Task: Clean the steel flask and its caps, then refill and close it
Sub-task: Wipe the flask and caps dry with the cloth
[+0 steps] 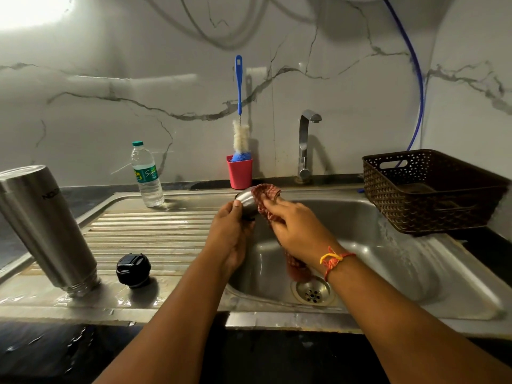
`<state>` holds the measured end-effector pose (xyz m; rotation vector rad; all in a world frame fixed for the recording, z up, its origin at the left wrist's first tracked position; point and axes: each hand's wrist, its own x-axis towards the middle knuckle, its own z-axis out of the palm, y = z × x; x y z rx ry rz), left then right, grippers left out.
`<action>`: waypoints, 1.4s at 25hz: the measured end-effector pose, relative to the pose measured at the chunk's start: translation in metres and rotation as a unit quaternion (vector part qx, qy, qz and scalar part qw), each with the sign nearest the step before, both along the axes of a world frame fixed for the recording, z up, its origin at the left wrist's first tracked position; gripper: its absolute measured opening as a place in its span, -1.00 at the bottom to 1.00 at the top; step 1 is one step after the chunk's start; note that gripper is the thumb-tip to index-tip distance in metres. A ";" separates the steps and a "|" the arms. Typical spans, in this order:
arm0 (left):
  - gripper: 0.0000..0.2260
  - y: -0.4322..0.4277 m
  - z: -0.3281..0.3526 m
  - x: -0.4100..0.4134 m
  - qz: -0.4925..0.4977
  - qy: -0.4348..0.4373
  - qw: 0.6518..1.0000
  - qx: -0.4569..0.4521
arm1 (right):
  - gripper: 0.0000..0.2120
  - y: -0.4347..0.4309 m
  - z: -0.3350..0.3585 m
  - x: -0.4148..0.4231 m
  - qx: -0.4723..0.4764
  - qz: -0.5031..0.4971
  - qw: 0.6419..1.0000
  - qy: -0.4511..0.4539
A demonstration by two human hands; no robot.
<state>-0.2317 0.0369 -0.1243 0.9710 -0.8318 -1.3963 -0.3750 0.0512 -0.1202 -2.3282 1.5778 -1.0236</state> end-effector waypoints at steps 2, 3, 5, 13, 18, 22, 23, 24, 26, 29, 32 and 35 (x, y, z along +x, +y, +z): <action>-0.76 0.001 -0.001 0.001 -0.028 -0.027 0.999 -0.004 | -0.53 -0.002 0.002 -0.005 -0.007 -0.033 0.999 -0.026; -0.77 0.001 -0.004 -0.001 -0.043 -0.059 0.997 -0.014 | -0.52 -0.003 0.004 -0.007 -0.016 -0.054 0.998 -0.030; -0.79 -0.001 -0.007 -0.005 -0.037 -0.117 0.992 -0.038 | -0.50 0.000 0.006 -0.004 -0.024 -0.050 0.998 0.001; -0.78 -0.001 -0.013 -0.006 -0.053 -0.364 0.912 -0.182 | -0.50 0.000 0.007 -0.005 -0.007 -0.093 0.994 0.054; -0.78 0.002 -0.008 -0.003 -0.040 -0.391 0.894 -0.217 | -0.57 0.001 0.010 -0.009 -0.029 -0.049 0.998 -0.021; -0.78 0.006 -0.008 -0.001 -0.086 -0.293 0.926 -0.221 | -0.70 -0.003 0.023 -0.027 0.154 -0.067 0.908 -0.384; -0.78 0.005 -0.008 -0.001 -0.098 -0.246 0.941 -0.212 | -0.74 -0.002 0.022 -0.031 0.210 -0.071 0.858 -0.463; -0.77 0.005 -0.008 -0.002 -0.106 -0.210 0.950 -0.205 | -0.79 -0.001 0.020 -0.033 0.249 -0.078 0.810 -0.525; -0.76 0.006 -0.007 -0.006 -0.113 -0.180 0.957 -0.199 | -0.85 0.000 0.019 -0.033 0.290 -0.077 0.762 -0.574; -0.77 0.006 -0.007 -0.009 -0.107 -0.196 0.955 -0.195 | -0.84 0.001 0.018 -0.026 0.342 -0.051 0.712 -0.611; -0.80 0.004 -0.009 -0.008 -0.076 -0.294 0.929 -0.211 | -0.82 0.001 0.018 -0.023 0.393 -0.042 0.690 -0.606; -0.84 0.000 -0.015 -0.008 -0.027 -0.408 0.883 -0.231 | -0.77 -0.001 0.021 -0.028 0.411 -0.049 0.700 -0.582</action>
